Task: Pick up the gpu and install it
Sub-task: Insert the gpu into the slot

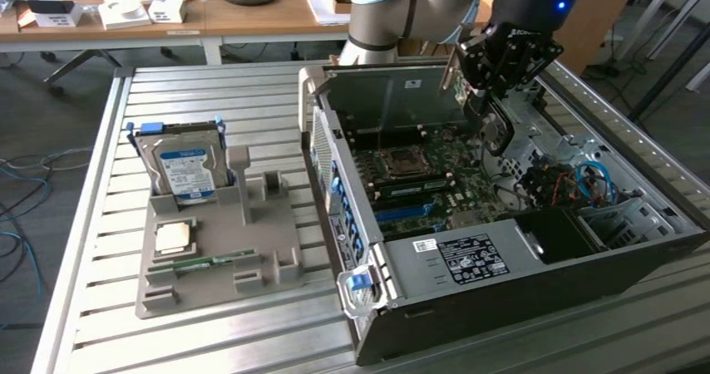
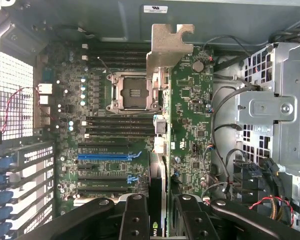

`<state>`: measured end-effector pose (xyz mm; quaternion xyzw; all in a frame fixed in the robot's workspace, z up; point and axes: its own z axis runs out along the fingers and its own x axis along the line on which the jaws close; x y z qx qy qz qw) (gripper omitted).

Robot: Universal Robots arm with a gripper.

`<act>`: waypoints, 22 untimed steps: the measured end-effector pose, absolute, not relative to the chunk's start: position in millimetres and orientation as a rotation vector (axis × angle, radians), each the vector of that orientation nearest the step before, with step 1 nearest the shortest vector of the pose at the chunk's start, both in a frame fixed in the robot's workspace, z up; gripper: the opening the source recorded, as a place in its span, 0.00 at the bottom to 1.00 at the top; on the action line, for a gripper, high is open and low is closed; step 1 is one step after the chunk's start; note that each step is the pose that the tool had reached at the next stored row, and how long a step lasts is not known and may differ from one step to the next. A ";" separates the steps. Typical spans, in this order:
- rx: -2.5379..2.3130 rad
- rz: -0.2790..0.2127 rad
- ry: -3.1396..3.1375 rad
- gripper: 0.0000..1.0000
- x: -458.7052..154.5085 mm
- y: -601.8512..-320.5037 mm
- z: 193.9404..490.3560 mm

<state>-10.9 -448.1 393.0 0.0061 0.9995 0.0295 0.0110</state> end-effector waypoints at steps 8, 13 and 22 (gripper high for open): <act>0.001 0.092 3.119 0.26 -11.0 -448.1 393.0; -0.115 0.094 3.119 0.26 -10.9 -448.0 392.8; -0.369 0.096 3.104 0.26 -11.0 -448.1 392.4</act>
